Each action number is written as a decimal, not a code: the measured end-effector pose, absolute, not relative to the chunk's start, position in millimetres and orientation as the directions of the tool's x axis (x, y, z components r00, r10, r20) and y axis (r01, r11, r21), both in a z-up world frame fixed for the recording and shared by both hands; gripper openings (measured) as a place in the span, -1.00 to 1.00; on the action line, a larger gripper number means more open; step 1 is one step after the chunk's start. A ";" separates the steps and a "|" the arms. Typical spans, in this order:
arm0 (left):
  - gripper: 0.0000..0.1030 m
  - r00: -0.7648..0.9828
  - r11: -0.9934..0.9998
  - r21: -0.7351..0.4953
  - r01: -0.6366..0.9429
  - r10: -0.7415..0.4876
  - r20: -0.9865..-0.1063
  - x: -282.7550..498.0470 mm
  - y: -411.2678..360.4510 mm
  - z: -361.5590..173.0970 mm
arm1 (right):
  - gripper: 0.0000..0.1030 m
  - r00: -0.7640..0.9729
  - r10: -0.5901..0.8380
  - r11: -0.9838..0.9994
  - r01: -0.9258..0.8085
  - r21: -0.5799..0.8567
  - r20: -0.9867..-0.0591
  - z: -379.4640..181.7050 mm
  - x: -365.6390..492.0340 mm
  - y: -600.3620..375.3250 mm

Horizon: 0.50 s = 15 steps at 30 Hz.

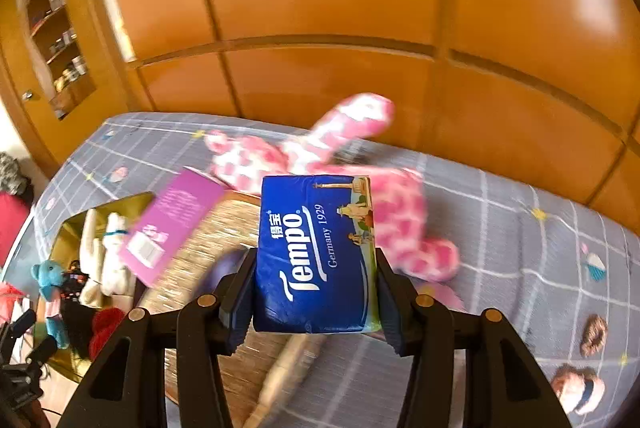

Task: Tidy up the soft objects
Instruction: 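Lower the Tempo pack into the gold tray and open the right tool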

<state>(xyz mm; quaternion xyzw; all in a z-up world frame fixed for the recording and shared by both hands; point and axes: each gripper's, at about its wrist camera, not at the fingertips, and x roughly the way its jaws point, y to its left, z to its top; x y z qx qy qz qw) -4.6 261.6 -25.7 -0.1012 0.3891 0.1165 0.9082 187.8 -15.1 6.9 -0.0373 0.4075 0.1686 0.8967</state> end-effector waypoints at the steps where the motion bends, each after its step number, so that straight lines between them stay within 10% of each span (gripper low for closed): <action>1: 0.75 0.669 0.952 -0.093 -0.292 0.134 -0.731 -4.6 261.6 -26.0 | 0.02 0.607 0.291 0.932 -0.355 0.075 -0.740 8.4 185.6 -5.2; 15: 0.76 0.686 0.937 -0.087 -0.337 0.181 -0.705 -8.8 285.9 -16.4 | 0.02 0.468 0.499 0.752 -0.652 0.095 -0.730 3.3 132.5 113.2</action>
